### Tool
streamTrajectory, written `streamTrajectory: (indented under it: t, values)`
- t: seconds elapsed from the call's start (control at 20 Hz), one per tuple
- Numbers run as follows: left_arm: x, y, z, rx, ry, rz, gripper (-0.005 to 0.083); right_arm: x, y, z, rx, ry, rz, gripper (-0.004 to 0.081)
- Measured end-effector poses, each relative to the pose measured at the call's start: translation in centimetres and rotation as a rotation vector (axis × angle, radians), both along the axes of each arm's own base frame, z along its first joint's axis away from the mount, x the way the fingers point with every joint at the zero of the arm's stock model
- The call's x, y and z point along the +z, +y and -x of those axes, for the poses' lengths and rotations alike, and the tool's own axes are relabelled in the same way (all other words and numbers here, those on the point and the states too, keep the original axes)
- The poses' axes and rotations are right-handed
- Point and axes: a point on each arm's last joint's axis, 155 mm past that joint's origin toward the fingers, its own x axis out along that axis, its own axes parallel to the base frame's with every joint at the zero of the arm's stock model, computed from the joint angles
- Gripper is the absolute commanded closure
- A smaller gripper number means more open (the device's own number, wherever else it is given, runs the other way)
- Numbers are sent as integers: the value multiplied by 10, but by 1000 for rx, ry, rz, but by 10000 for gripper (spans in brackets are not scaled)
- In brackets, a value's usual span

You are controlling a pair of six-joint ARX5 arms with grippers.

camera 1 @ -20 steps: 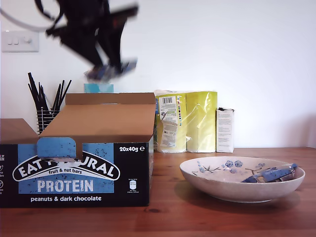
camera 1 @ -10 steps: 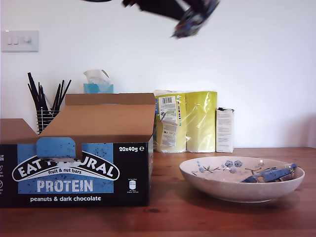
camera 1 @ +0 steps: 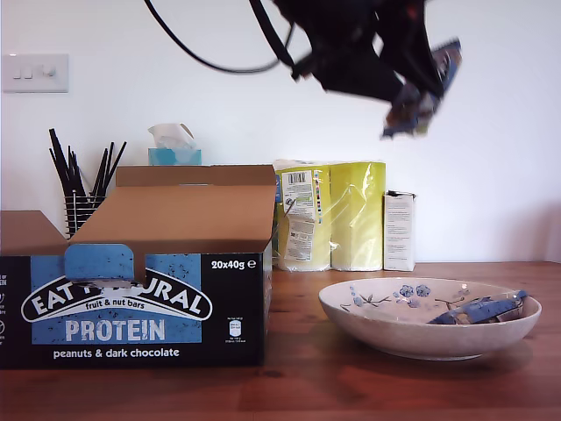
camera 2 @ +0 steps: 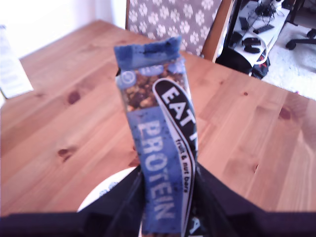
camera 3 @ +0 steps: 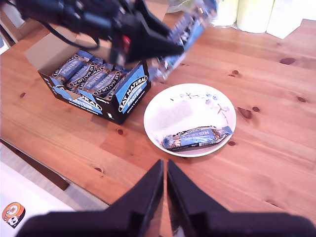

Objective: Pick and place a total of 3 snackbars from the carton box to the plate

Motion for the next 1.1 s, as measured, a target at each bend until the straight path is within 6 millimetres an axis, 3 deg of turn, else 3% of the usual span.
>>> streamTrajectory:
  t: [0.45,0.6,1.1]
  values:
    - [-83,-27,-19,-43,94,-227,647,3,1,-2,0,-13,-9,783]
    - [-100,-28,-22,-46,147,-325,647,3,1,-2,0,-13,-9,783]
    - [-166,-4,-25,-22,222,-559,646,3,1,-2,0,-12,-8,783]
